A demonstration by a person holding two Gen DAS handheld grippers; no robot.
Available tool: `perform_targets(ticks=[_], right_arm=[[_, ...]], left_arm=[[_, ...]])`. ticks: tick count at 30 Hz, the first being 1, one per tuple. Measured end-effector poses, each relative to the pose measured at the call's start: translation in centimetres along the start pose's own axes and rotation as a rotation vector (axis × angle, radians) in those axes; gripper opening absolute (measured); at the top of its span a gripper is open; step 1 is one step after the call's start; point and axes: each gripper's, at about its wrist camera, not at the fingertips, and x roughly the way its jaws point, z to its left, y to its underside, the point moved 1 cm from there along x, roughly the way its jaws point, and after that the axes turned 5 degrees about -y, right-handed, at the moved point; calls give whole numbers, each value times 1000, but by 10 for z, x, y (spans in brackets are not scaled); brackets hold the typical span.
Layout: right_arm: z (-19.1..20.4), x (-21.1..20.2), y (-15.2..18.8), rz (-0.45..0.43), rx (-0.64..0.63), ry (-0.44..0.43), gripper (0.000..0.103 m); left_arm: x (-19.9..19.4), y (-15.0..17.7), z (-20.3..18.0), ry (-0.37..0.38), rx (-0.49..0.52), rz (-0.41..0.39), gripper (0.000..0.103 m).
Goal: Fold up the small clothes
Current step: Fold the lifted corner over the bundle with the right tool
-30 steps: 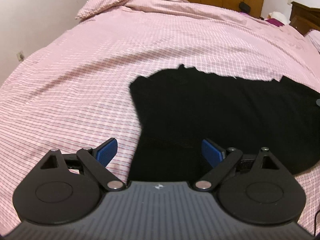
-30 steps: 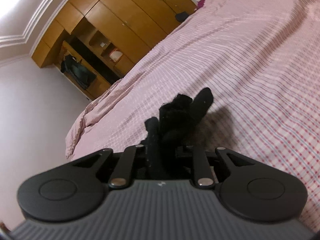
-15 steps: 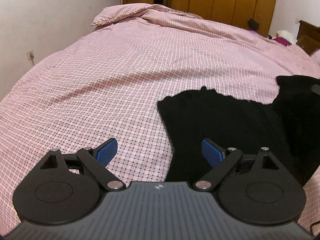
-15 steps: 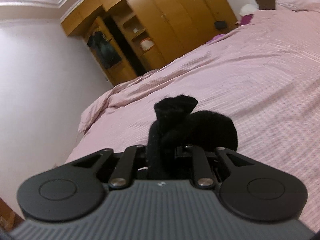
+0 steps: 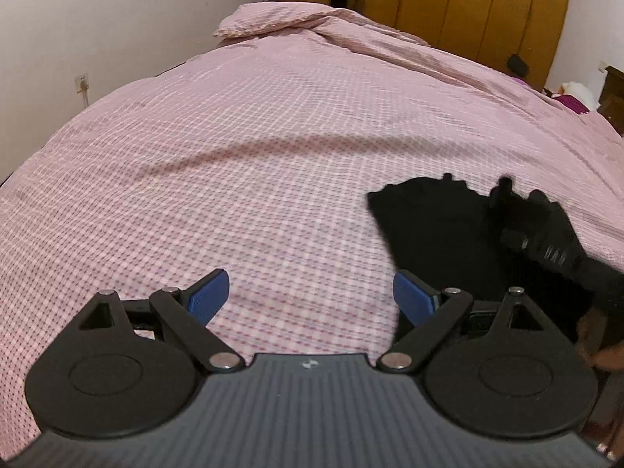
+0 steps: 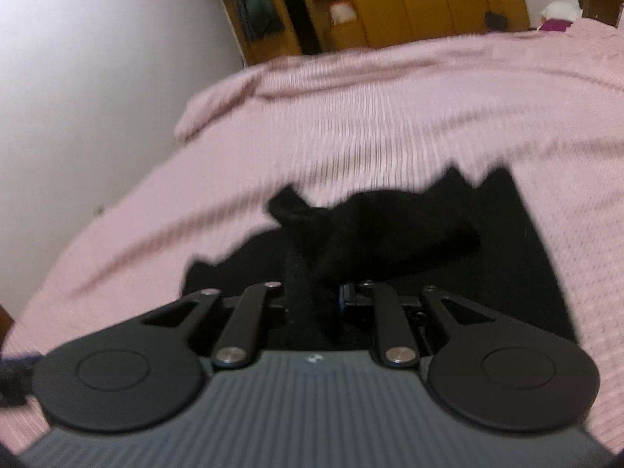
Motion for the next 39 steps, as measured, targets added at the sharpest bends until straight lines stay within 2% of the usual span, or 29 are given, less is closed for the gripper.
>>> perform_targets(ticks=[4, 9, 15, 18, 20, 22, 24, 32, 36, 39], right_arm=[[8, -2, -4, -15, -14, 5, 18], [29, -19, -27, -95, -72, -15, 18], [67, -1, -5, -18, -154, -74, 18], [79, 21, 17, 60, -220, -74, 20], [82, 18, 24, 27, -236, -66, 24], [82, 12, 22, 28, -233, -85, 37], [80, 1, 18, 35, -207, -146, 42], [67, -55, 16, 21, -173, -270, 43], [52, -81, 10, -18, -149, -280, 43], [30, -94, 6, -49, -96, -252, 43]], left_arm=[[3, 2, 16, 1, -33, 5, 94], [6, 2, 29, 4, -70, 3, 94], [8, 3, 40, -10, -95, 8, 94], [8, 5, 42, -17, -97, 8, 94], [6, 5, 42, -15, -92, 6, 94], [5, 4, 40, -16, -80, 0, 94], [4, 3, 37, -16, -77, -1, 94], [-9, -3, 18, 17, -42, -35, 94], [-14, -7, 2, 53, -24, -45, 94], [-16, -11, -12, 81, 0, -52, 94]])
